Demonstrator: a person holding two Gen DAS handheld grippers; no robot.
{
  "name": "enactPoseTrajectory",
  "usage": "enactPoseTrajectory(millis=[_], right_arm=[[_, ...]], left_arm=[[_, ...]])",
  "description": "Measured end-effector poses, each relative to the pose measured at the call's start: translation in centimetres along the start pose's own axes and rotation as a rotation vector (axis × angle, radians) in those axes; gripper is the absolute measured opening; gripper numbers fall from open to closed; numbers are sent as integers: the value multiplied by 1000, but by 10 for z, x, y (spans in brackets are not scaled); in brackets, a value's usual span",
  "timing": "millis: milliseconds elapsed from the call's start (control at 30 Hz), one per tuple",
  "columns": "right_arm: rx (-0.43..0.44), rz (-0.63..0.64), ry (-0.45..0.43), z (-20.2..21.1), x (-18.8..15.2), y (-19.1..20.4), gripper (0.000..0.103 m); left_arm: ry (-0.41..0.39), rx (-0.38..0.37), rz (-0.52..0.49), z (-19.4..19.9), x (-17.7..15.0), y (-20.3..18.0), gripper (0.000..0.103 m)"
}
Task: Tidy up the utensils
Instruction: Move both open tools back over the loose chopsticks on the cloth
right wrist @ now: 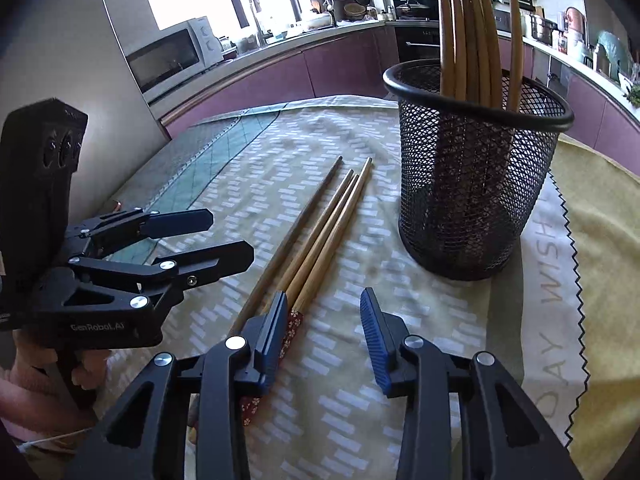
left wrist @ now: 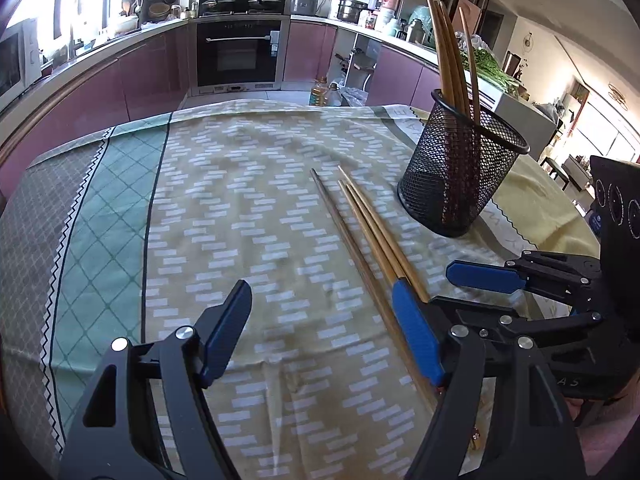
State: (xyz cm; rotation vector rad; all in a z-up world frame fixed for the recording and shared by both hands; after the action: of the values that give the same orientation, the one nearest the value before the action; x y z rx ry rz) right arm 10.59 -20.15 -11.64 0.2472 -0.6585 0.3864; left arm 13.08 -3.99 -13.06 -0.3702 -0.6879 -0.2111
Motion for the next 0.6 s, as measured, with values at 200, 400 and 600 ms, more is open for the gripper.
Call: enactPoseTrajectory(millis=[200,400,600], right_arm=[[-15,8,3,-3,2,3,34],[-1,-20,19,-3,3,-2,27],[12,-35,23,-3,4,-7,27]], left_arm=[[16,6,-2,-5,-1,0,71],[31,14,-20,-11,3,-3,70],[61,16,-58,-25,7,-9,64]])
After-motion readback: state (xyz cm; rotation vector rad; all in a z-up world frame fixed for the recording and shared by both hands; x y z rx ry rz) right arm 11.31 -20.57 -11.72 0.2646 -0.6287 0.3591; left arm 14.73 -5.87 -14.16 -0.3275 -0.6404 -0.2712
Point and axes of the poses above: each gripper's, at about its wrist camera, not at the fingertips, and z roughly against the way its jaws point, y to its left, x to its top, the point moved 4 cm from there along -z, roughly the way its jaws point, and after that the axes turned 9 degrees about -x, right-handed, at the moved point
